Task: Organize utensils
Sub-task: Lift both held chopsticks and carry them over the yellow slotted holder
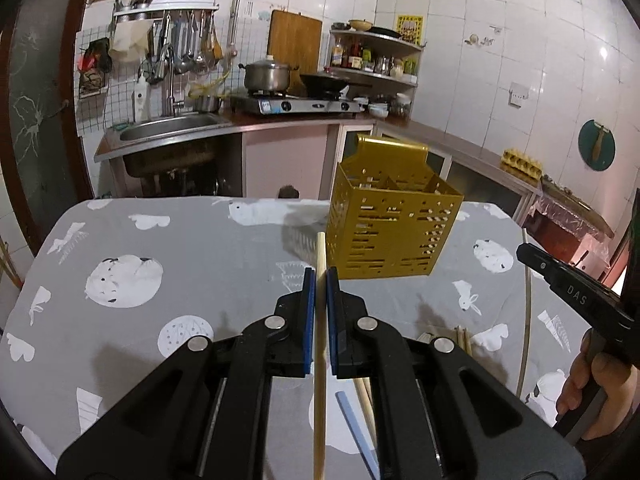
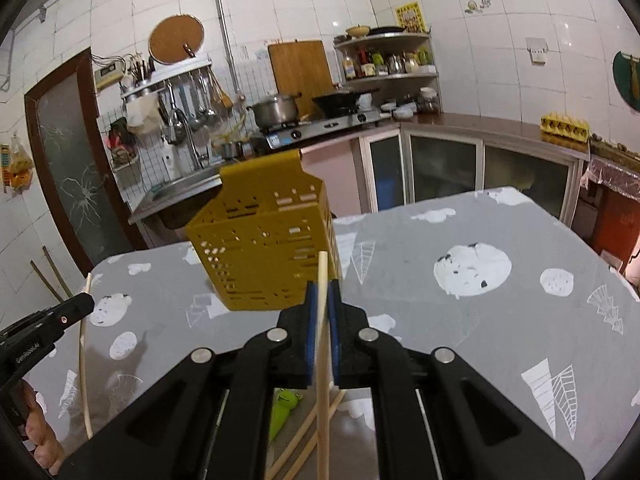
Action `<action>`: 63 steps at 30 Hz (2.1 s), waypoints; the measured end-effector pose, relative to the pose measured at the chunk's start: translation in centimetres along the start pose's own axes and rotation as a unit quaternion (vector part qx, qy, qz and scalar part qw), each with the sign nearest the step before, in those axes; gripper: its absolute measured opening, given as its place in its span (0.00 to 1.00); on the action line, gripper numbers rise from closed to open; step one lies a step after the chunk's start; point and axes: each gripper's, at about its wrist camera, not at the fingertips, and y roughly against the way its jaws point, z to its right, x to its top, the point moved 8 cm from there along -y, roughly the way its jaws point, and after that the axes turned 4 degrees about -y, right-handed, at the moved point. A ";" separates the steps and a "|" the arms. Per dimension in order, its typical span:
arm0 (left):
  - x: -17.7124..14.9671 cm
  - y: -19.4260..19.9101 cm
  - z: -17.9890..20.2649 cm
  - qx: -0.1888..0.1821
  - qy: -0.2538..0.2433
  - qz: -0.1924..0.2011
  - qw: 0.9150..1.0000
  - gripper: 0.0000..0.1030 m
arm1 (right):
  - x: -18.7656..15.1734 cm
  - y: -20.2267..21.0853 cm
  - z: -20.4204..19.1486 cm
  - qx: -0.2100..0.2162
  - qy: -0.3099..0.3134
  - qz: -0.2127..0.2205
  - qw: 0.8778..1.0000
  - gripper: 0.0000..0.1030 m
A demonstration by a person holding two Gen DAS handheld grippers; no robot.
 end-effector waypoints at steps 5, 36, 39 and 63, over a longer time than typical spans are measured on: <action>0.4 0.8 0.4 0.005 -0.003 0.020 1.000 0.04 | 1.1 1.8 -0.6 -0.002 0.015 0.048 0.999 0.06; 16.4 3.0 4.0 -0.004 -0.032 0.190 0.981 0.04 | 15.5 4.3 -4.7 0.017 0.056 0.177 0.983 0.06; 18.8 2.6 4.6 -0.014 -0.024 0.208 0.978 0.04 | 17.6 4.2 -5.6 0.018 0.062 0.191 0.979 0.06; 23.2 -13.3 6.0 -0.013 -0.003 0.219 0.976 0.04 | 19.8 -5.6 -5.1 0.018 0.041 0.152 0.987 0.06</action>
